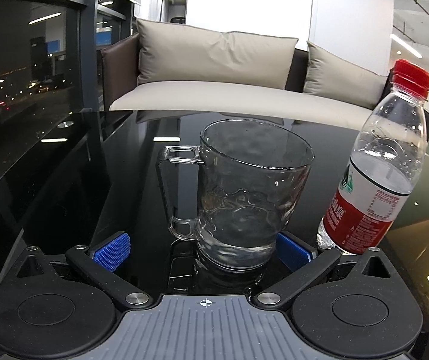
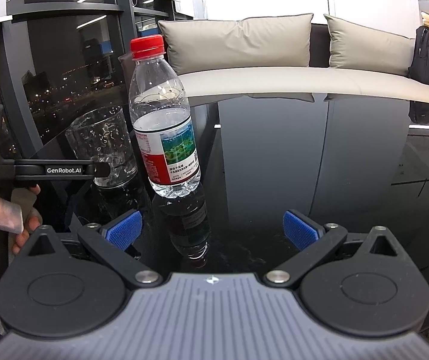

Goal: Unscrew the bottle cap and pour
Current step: 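Move the left gripper toward the red-capped water bottle, then close the left gripper around the water bottle's body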

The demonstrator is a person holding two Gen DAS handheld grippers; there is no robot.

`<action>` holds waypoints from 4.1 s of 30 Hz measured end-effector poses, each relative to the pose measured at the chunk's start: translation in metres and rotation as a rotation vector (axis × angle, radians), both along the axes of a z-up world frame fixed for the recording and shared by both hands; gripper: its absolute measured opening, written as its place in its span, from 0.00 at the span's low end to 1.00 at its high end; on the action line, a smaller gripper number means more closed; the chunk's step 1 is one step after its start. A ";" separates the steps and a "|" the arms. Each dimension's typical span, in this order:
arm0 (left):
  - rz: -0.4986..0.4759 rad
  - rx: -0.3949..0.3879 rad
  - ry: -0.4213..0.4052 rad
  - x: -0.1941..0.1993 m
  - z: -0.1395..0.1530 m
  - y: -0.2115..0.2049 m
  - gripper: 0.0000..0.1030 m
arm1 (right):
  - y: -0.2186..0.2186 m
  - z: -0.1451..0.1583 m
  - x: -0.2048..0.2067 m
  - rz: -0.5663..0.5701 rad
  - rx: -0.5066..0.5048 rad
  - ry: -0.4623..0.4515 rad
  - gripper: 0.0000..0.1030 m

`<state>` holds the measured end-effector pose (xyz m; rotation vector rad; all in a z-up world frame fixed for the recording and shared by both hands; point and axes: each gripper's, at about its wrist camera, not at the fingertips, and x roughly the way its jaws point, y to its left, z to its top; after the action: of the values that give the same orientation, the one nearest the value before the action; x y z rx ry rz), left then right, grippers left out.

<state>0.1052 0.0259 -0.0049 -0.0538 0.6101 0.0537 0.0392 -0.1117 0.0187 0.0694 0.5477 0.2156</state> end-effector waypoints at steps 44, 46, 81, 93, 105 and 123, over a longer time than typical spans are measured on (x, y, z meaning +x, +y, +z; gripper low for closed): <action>-0.218 -0.027 -0.038 -0.023 0.012 -0.068 0.99 | -0.051 0.011 0.015 -0.128 0.069 -0.040 1.00; -0.221 -0.031 -0.039 -0.023 0.012 -0.069 0.99 | -0.054 0.012 0.014 -0.133 0.077 -0.042 1.00; -0.251 -0.013 -0.046 0.005 0.004 -0.107 0.99 | -0.077 0.015 0.008 -0.158 0.165 -0.033 1.00; -0.257 -0.002 -0.052 0.016 0.000 -0.116 0.99 | -0.079 0.016 0.006 -0.151 0.182 -0.038 1.00; -0.242 0.007 -0.068 0.020 -0.003 -0.125 0.99 | -0.081 0.017 0.005 -0.141 0.200 -0.037 1.00; -0.232 -0.010 -0.079 0.033 -0.005 -0.119 0.61 | -0.081 0.017 0.004 -0.137 0.200 -0.029 1.00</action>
<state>0.1381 -0.0928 -0.0100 0.0053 0.5339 -0.1756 0.0434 -0.1927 0.0354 0.2965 0.4894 0.1366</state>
